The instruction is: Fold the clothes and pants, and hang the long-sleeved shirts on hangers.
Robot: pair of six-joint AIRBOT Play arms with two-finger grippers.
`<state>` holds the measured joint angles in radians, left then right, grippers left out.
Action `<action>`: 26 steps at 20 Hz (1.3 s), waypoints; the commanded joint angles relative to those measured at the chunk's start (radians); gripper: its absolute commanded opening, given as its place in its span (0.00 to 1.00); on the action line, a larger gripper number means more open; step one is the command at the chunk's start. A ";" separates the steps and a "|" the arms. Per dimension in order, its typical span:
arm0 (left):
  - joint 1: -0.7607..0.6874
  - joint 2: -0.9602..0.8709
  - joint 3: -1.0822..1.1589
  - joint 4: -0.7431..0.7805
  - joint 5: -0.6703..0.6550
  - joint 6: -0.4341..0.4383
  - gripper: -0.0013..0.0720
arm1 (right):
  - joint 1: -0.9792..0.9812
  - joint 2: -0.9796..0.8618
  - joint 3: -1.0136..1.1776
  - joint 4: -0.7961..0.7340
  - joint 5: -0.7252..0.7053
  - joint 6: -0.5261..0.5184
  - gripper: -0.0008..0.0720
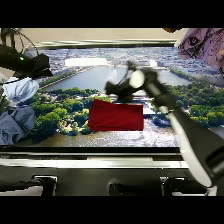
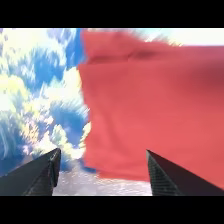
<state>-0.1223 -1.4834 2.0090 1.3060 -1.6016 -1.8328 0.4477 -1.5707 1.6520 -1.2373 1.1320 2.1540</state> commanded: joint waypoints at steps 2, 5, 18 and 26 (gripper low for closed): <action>0.001 0.003 0.000 0.000 -0.043 0.000 0.05 | -0.343 0.097 -0.008 0.080 0.233 -0.397 0.93; 0.002 0.005 0.000 0.000 -0.045 0.000 0.05 | -0.602 0.094 -0.129 0.302 0.252 -0.604 0.93; 0.002 0.001 0.000 0.000 -0.040 0.000 0.05 | -0.656 -0.103 -0.605 0.646 0.111 -0.974 0.82; 0.000 0.001 0.000 0.000 -0.040 0.000 0.05 | -0.553 -0.113 -0.605 0.631 -0.013 -0.921 0.67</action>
<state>-0.1215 -1.4815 2.0090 1.3060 -1.6424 -1.8332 -0.1398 -1.6764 1.0485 -0.6022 1.1728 1.2140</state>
